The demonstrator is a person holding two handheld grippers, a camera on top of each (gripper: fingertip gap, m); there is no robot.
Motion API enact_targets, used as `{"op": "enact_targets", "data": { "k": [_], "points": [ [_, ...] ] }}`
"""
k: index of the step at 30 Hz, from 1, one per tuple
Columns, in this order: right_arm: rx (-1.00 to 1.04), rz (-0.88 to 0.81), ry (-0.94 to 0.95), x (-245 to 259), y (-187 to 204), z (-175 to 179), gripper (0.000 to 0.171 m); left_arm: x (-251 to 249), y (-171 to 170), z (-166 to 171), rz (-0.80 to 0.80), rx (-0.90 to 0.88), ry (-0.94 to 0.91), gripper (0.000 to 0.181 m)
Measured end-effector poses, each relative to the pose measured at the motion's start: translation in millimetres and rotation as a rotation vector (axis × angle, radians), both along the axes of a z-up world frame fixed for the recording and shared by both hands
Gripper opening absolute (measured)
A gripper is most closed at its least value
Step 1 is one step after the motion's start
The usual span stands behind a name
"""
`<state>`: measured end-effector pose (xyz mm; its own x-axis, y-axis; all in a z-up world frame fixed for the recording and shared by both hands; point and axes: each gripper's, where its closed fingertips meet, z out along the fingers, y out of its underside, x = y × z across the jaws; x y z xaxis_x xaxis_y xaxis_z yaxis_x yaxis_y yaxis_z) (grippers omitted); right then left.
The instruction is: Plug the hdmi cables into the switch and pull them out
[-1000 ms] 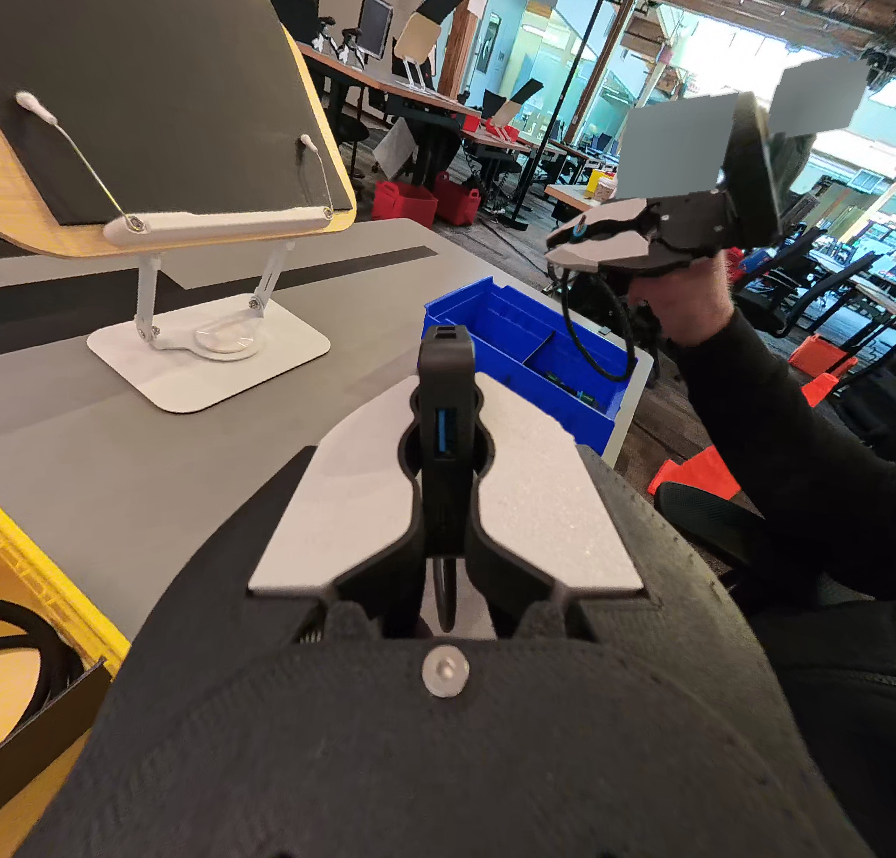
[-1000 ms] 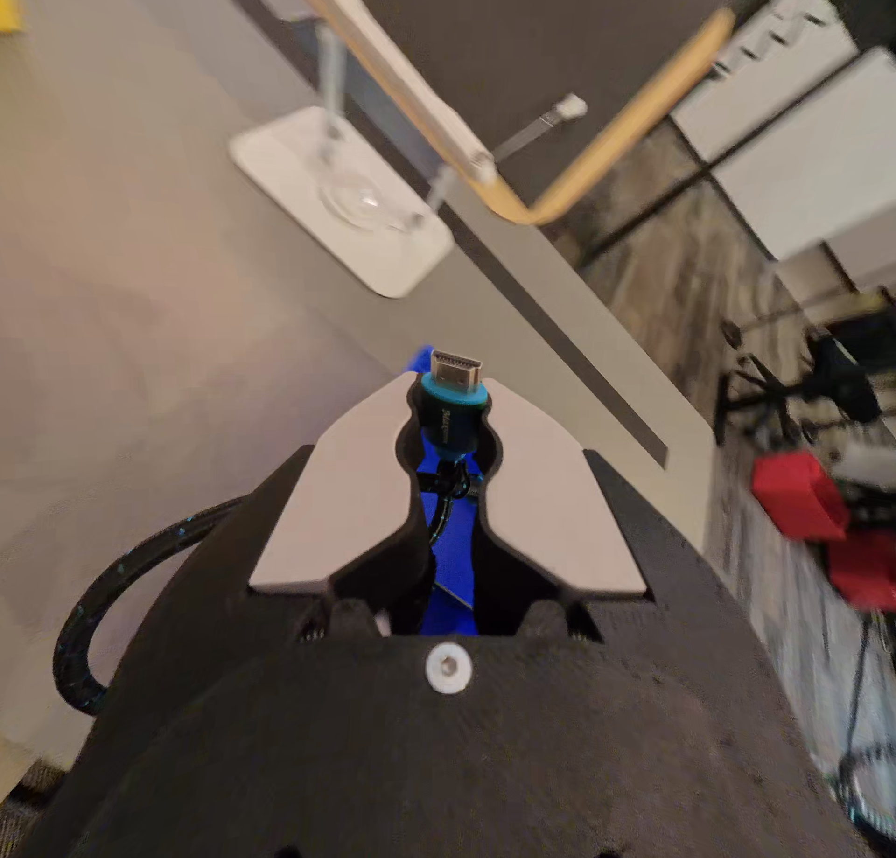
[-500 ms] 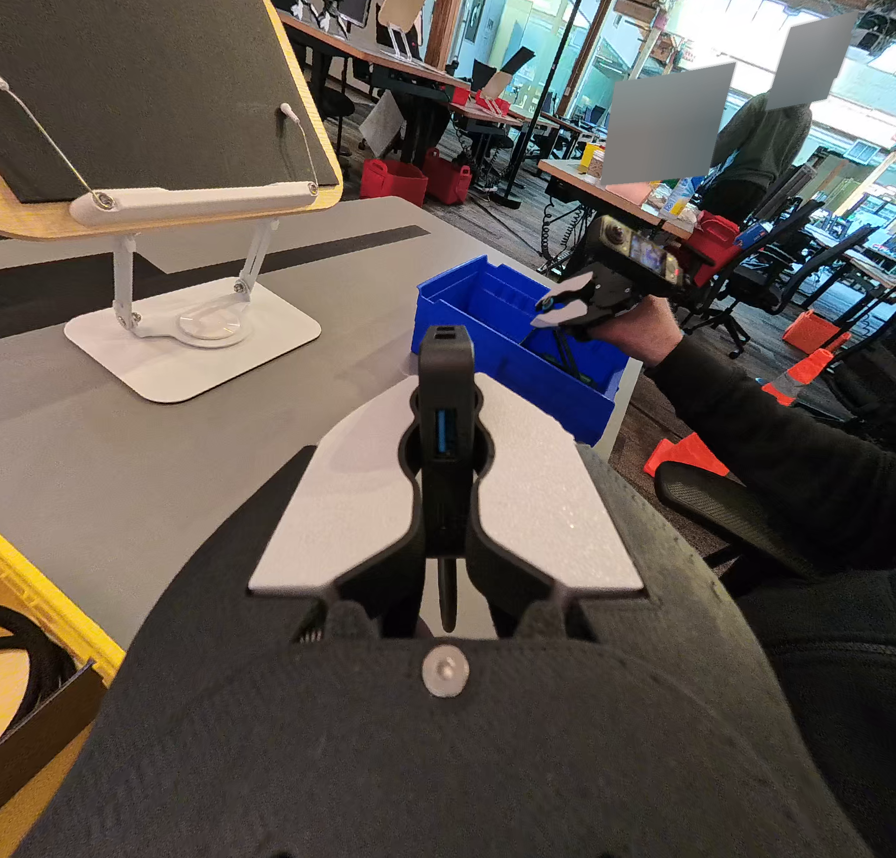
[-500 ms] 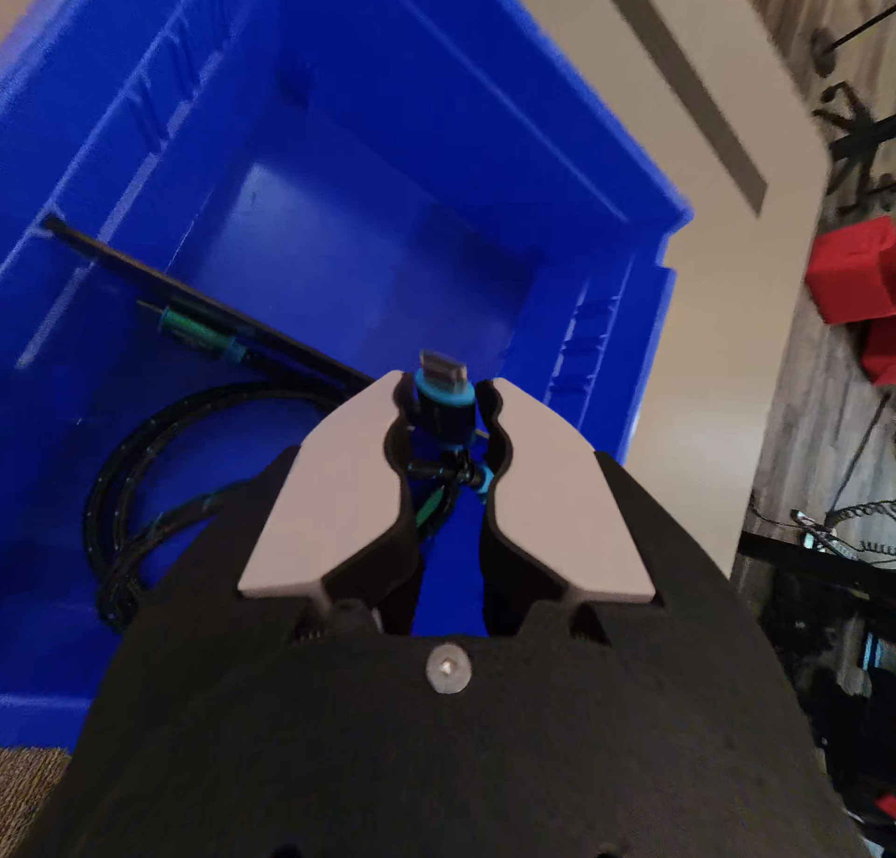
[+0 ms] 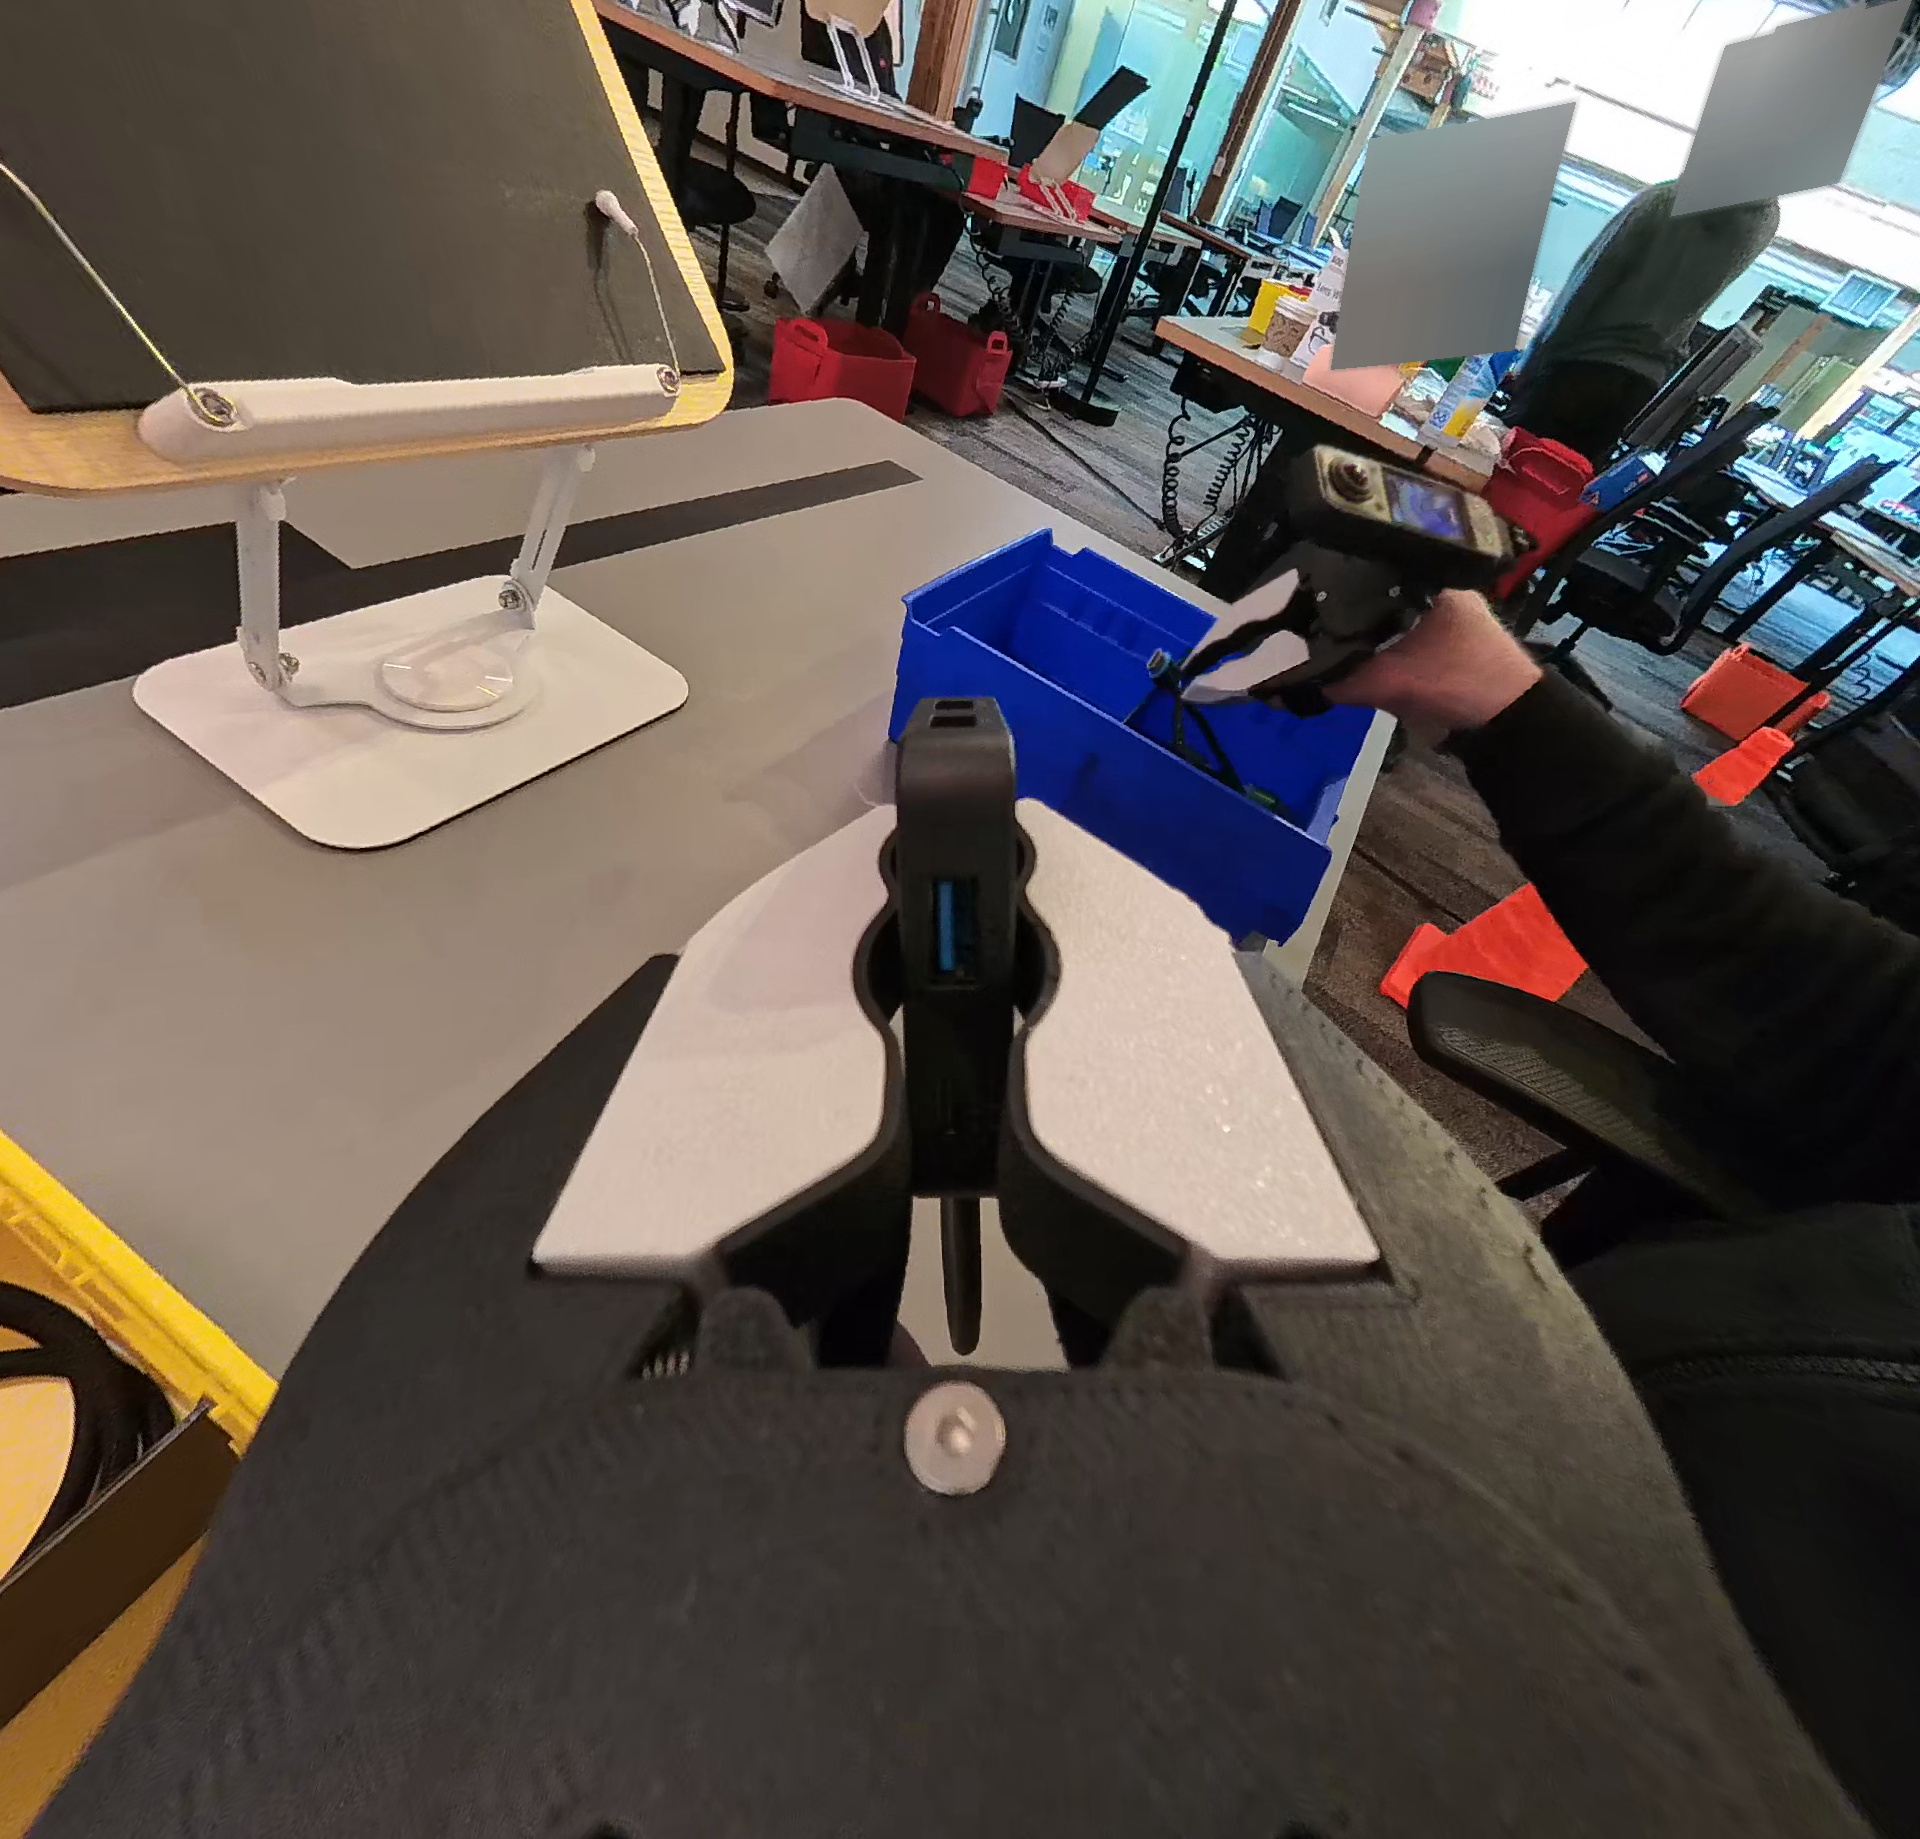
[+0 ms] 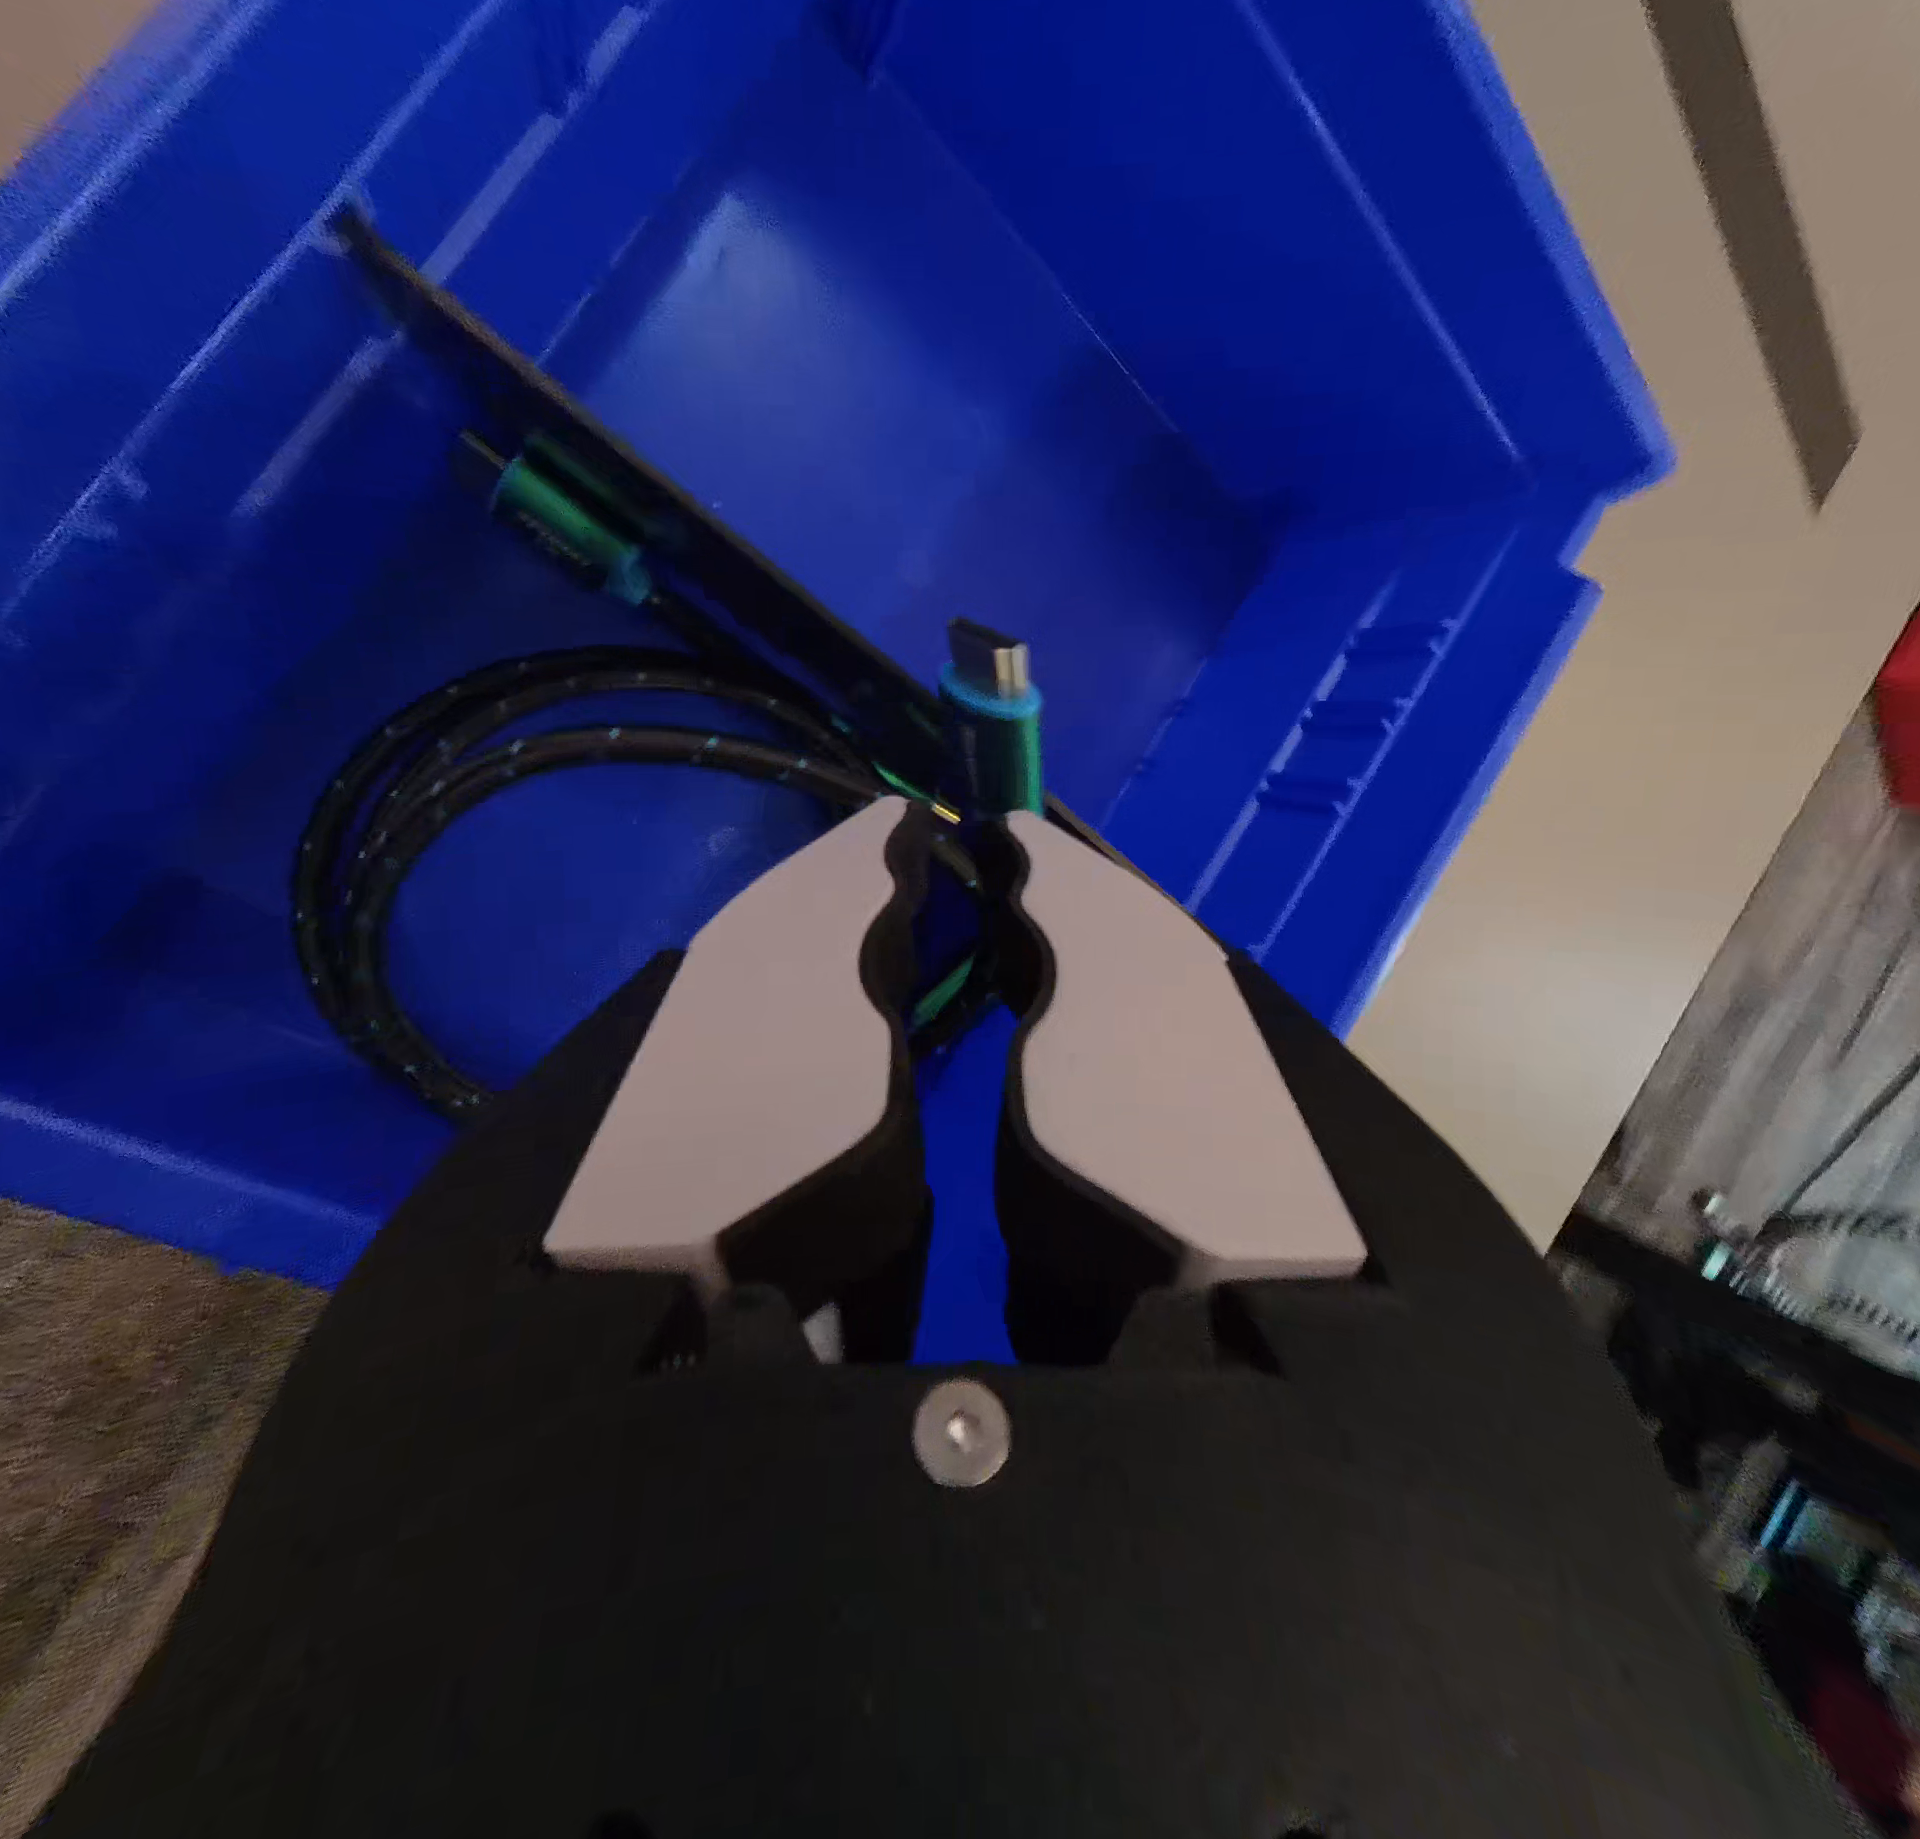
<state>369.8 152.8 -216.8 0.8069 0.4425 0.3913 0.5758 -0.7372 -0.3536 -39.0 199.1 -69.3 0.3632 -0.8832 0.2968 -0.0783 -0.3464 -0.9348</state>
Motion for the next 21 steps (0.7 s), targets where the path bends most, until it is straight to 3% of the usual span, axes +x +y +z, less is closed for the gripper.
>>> {"op": "enact_targets", "data": {
  "k": [1, 10, 13, 18, 21],
  "points": [
    [0.009, 0.039, -0.007, -3, -1, -4, 0.010, 0, 0, -1, -0.001, 0.002, 0.005, 0.014],
    [-0.067, 0.044, 0.036, -7, -2, -39, 0.012, 4, -2, -5, -0.009, -0.004, 0.013, 0.014],
    [-0.124, 0.046, 0.019, -7, -7, -43, 0.021, 7, -4, -7, -0.017, -0.002, 0.019, 0.014],
    [-0.122, 0.039, 0.007, -18, -19, -3, 0.039, 11, -6, -6, -0.026, -0.014, -0.004, 0.014],
    [0.009, 0.141, 0.103, -67, -10, 44, 0.050, 17, -10, -5, -0.044, -0.023, -0.032, 0.014]
  ]
}}
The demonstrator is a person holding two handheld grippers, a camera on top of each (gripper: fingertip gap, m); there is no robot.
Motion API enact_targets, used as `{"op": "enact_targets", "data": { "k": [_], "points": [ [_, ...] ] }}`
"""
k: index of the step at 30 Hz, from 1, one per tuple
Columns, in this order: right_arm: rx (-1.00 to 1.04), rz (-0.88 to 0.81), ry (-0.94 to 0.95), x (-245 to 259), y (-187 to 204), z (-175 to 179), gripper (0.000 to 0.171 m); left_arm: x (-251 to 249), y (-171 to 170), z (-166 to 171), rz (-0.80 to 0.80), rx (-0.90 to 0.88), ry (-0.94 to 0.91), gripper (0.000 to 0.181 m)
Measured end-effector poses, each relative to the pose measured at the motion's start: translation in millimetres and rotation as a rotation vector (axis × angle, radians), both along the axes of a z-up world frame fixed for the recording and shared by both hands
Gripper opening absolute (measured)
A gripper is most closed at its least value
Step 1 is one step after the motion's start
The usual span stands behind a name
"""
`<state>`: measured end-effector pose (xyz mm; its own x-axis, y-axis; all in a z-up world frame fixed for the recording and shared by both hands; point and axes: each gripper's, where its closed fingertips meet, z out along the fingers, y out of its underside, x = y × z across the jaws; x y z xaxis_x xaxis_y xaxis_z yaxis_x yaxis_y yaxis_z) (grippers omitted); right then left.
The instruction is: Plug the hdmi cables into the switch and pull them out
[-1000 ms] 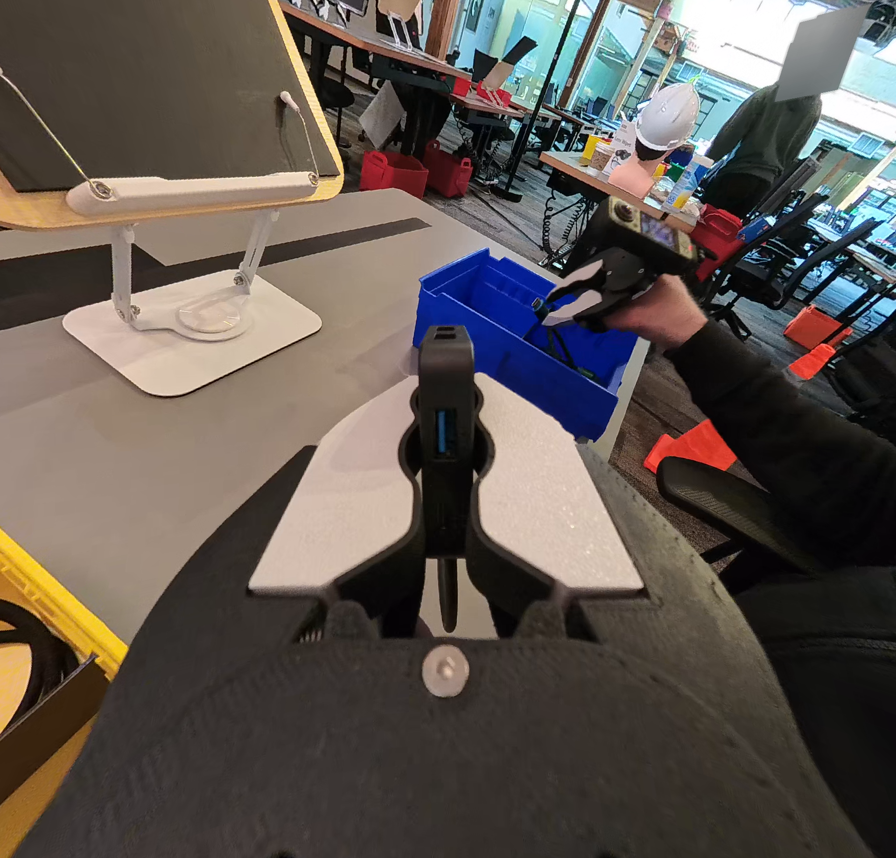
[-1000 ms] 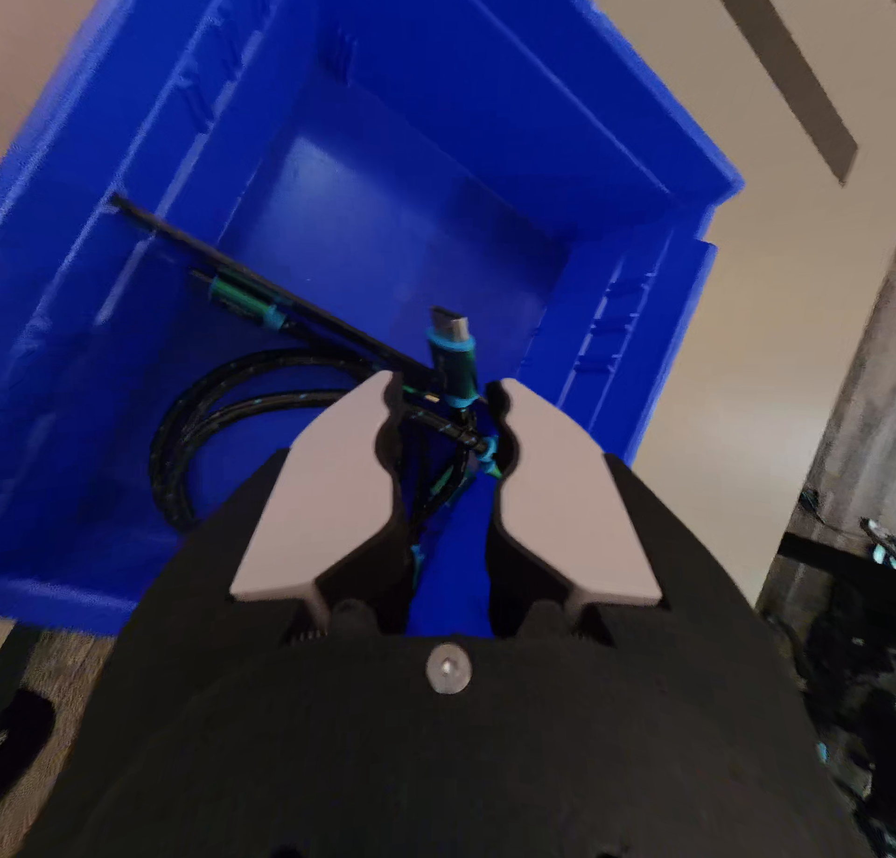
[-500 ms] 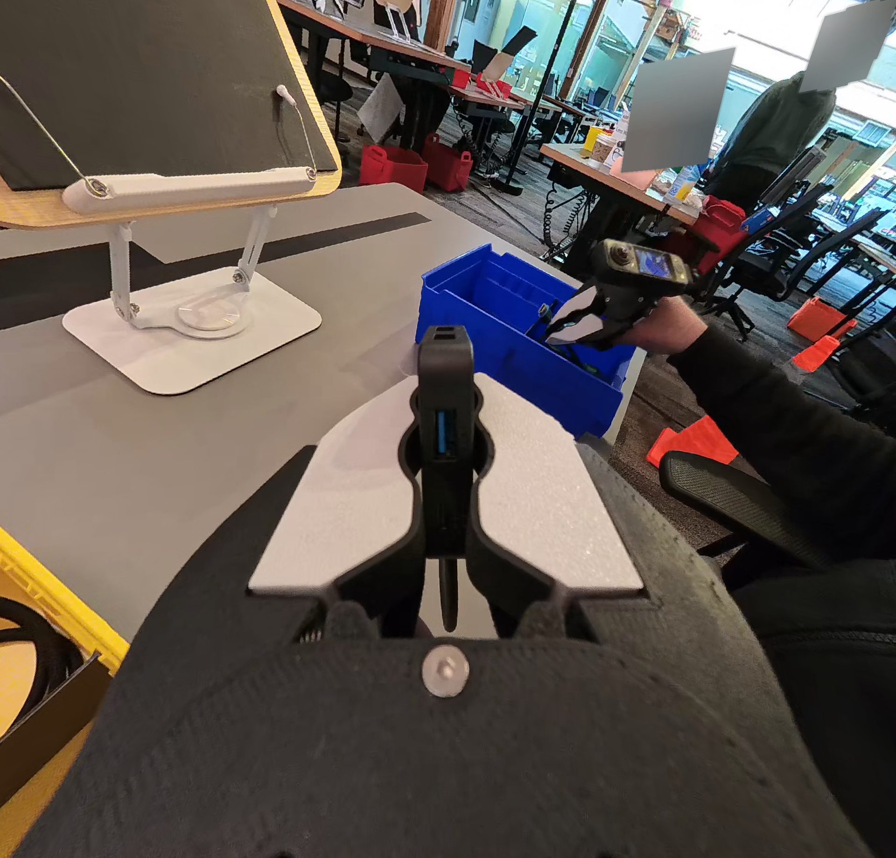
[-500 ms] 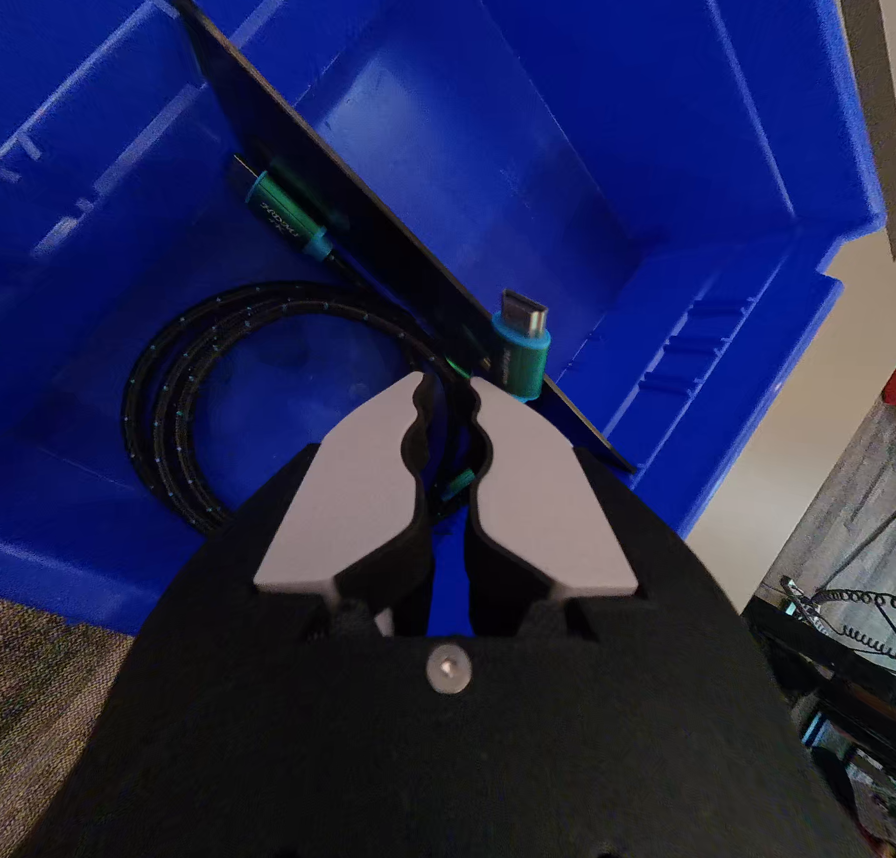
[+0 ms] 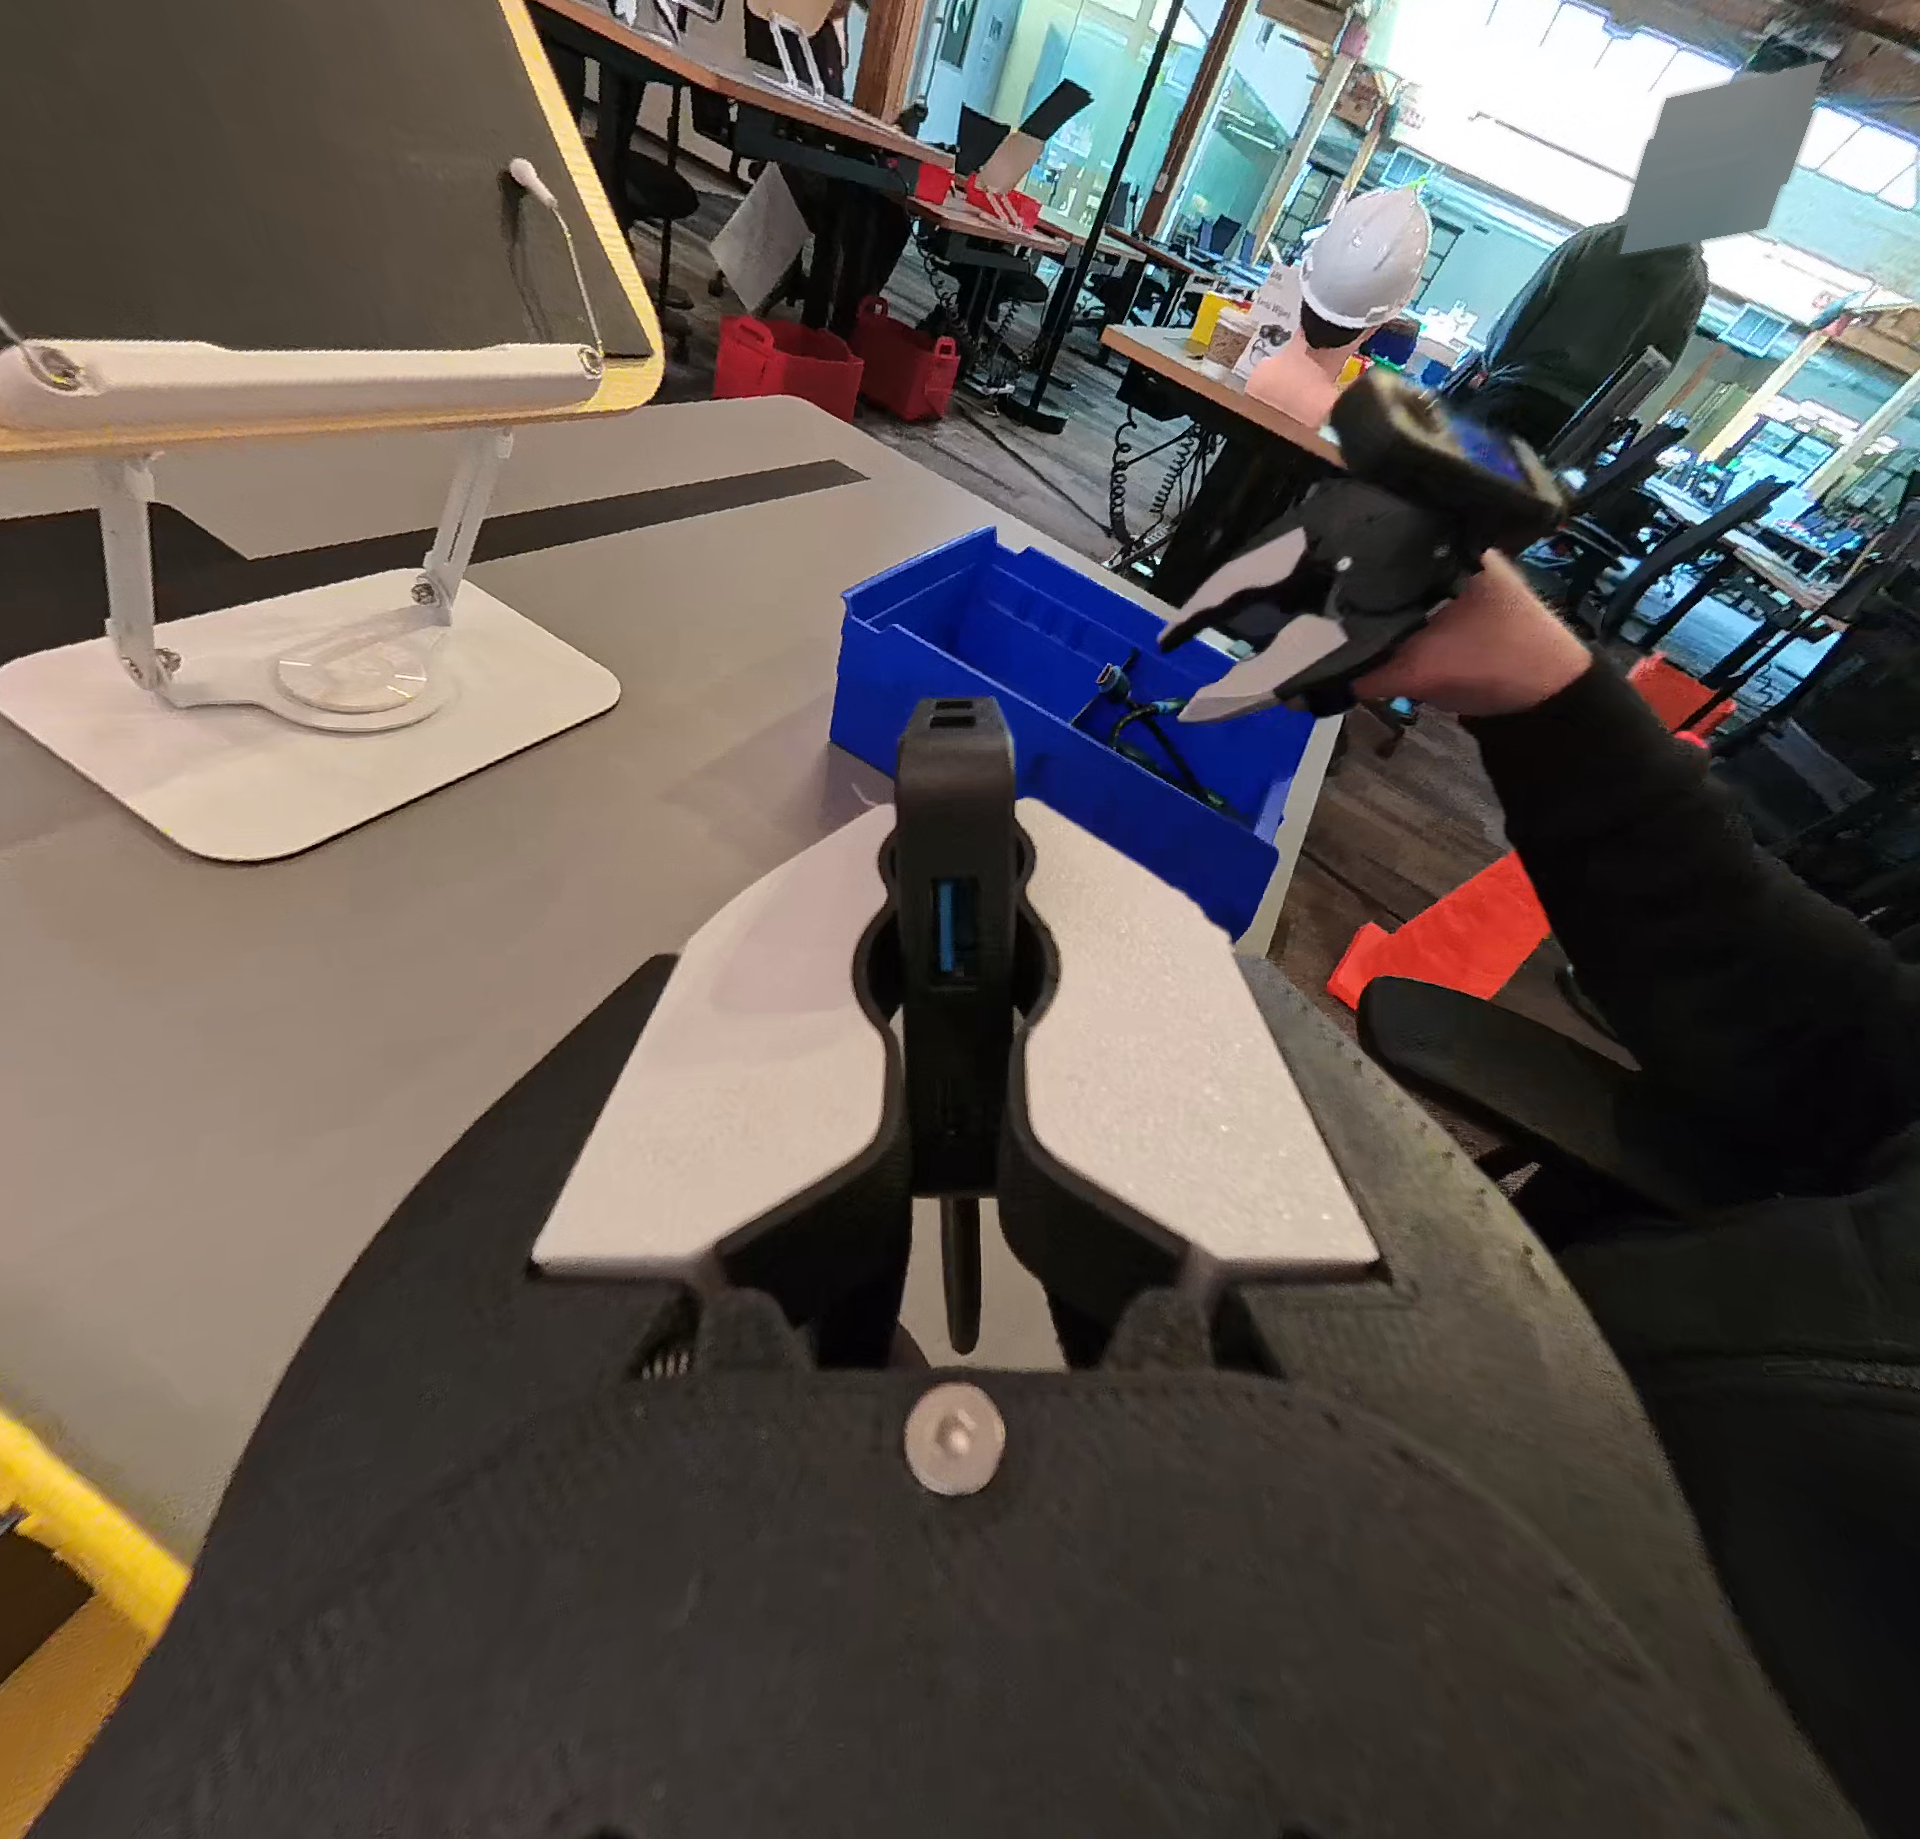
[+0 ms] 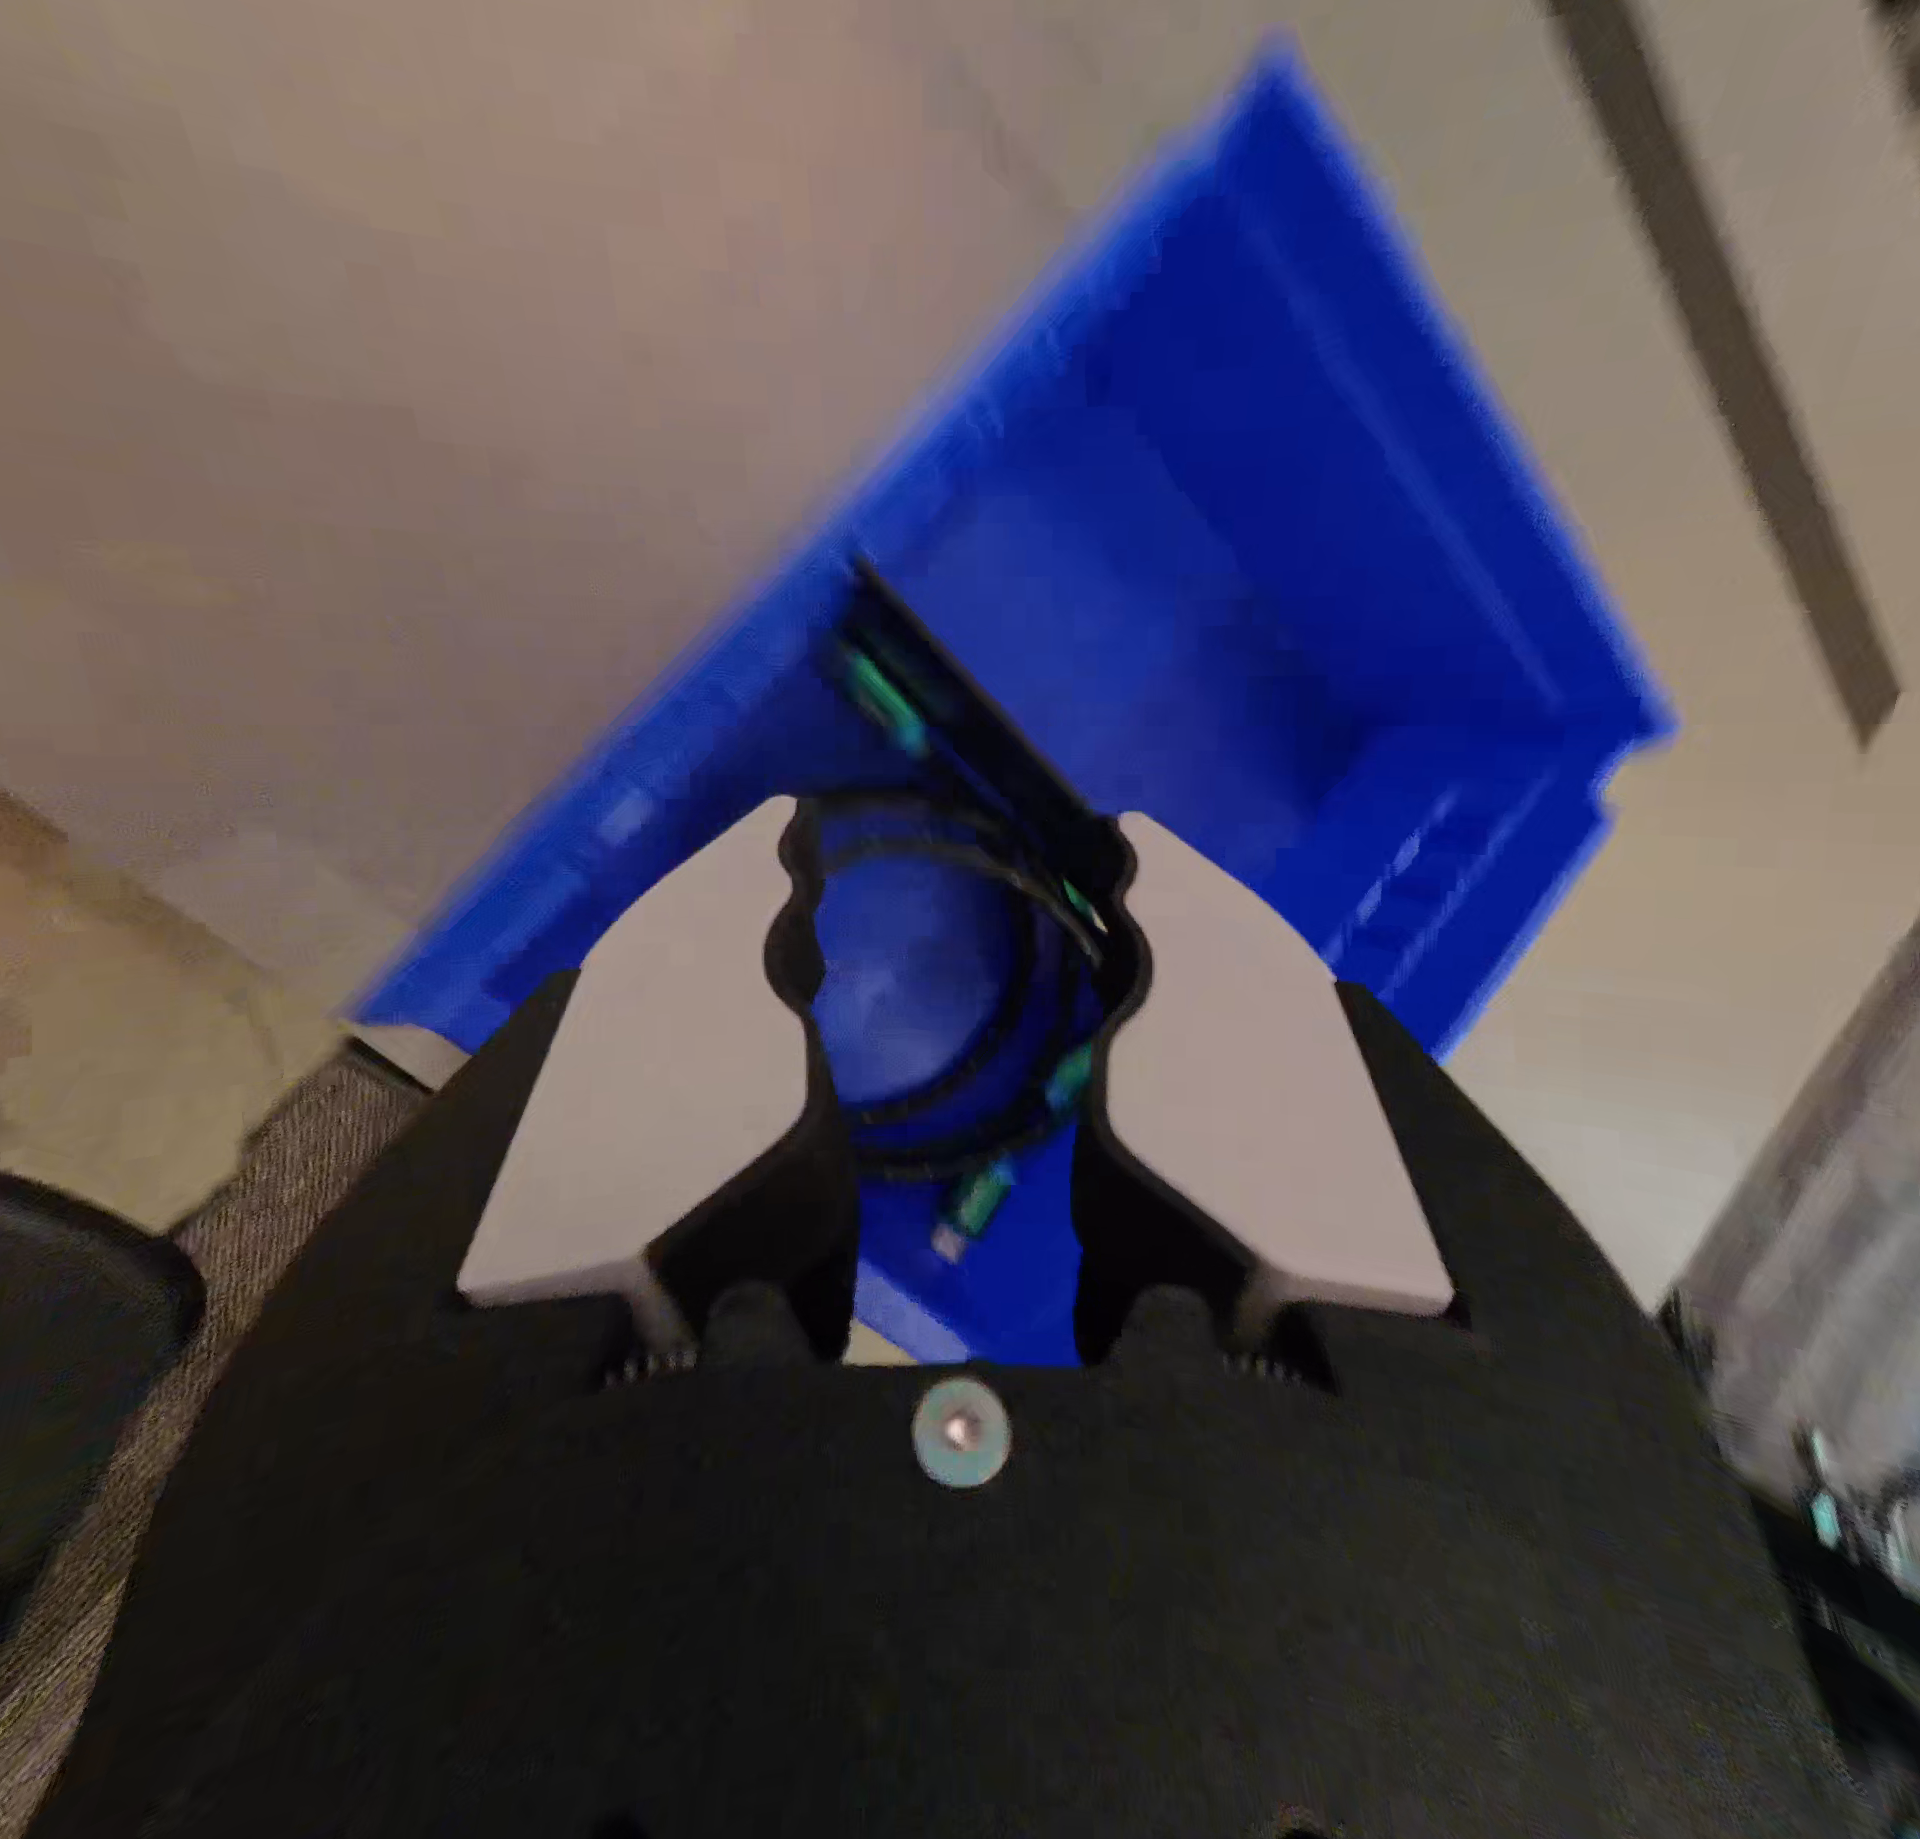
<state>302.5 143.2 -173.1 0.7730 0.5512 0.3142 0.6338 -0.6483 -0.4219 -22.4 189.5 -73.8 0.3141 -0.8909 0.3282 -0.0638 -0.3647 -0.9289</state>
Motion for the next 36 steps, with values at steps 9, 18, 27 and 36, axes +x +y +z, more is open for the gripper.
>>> {"op": "enact_targets", "data": {
  "k": [9, 18, 27, 36],
  "points": [
    [0.173, 0.612, 0.694, -259, 4, 104, 0.045, 34, -42, -3, -0.147, 0.131, 0.070, 0.014],
    [-0.004, 0.853, 0.880, -303, -15, 103, 0.015, 43, -68, -13, -0.267, 0.250, 0.169, 0.014],
    [0.224, 0.691, 0.908, -228, 18, 150, 0.012, 30, -51, 16, -0.132, 0.368, 0.132, 0.028],
    [0.337, 0.364, 0.237, -23, 86, 134, 0.013, -4, -26, 40, -0.026, 0.408, 0.132, 0.019]
  ]
}}
